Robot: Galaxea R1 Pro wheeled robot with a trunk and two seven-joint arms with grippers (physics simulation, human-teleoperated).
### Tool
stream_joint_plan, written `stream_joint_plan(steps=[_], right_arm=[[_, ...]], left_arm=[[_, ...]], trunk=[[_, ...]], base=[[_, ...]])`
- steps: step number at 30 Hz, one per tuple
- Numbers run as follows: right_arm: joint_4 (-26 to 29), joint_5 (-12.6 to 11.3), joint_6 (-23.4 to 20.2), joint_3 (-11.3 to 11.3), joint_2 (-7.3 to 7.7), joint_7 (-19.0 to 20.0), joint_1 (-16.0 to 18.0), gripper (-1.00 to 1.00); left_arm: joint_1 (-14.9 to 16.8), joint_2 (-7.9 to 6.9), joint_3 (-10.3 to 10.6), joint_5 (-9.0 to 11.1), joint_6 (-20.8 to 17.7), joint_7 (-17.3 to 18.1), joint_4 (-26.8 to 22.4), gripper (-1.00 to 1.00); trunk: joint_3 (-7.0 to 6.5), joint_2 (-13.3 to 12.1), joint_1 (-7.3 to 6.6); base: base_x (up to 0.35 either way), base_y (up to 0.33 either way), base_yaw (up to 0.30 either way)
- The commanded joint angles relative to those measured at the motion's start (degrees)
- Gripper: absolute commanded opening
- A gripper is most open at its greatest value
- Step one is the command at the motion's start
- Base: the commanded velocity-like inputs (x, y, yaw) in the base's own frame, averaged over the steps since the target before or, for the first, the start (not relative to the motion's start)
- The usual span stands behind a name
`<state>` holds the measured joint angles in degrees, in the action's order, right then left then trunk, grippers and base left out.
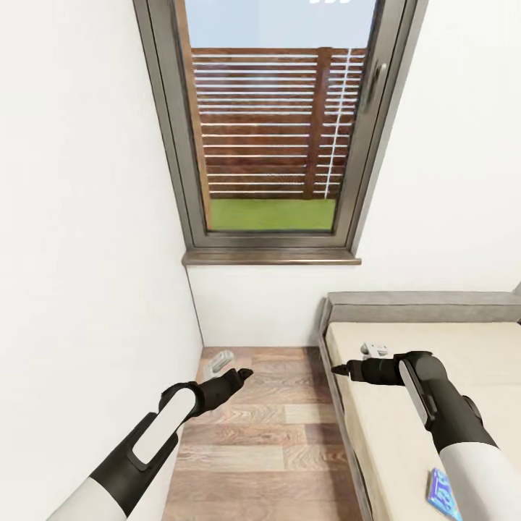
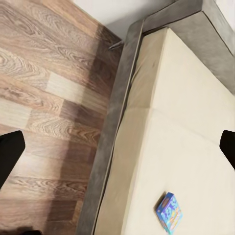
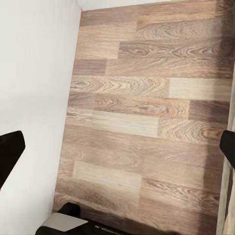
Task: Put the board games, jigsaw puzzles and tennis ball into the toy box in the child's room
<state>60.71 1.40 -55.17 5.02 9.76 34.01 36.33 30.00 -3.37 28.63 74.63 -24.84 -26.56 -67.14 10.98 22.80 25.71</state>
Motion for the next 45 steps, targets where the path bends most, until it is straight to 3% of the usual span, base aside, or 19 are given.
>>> stream_joint_plan(steps=[1,23,45], right_arm=[[0.0,0.2,-0.3,0.1,-0.01,0.3,0.1,1.00],[0.1,0.1,-0.3,0.1,-0.01,0.3,0.1,1.00],[0.1,0.1,-0.9,0.2,-0.01,0.4,0.1,1.00]], left_arm=[[0.1,-0.05,0.1,0.5,0.1,-0.5,-0.1,1.00],[0.1,-0.05,0.2,0.5,0.1,-0.5,-0.1,1.00],[0.1,-0.04,0.1,0.5,0.1,-0.5,-0.1,1.00]], trunk=[[0.12,0.1,0.07],[0.12,0.1,0.07],[0.12,0.1,0.07]], base=[[0.334,0.000,0.000],[0.318,0.000,-0.001],[0.061,0.000,-0.181]])
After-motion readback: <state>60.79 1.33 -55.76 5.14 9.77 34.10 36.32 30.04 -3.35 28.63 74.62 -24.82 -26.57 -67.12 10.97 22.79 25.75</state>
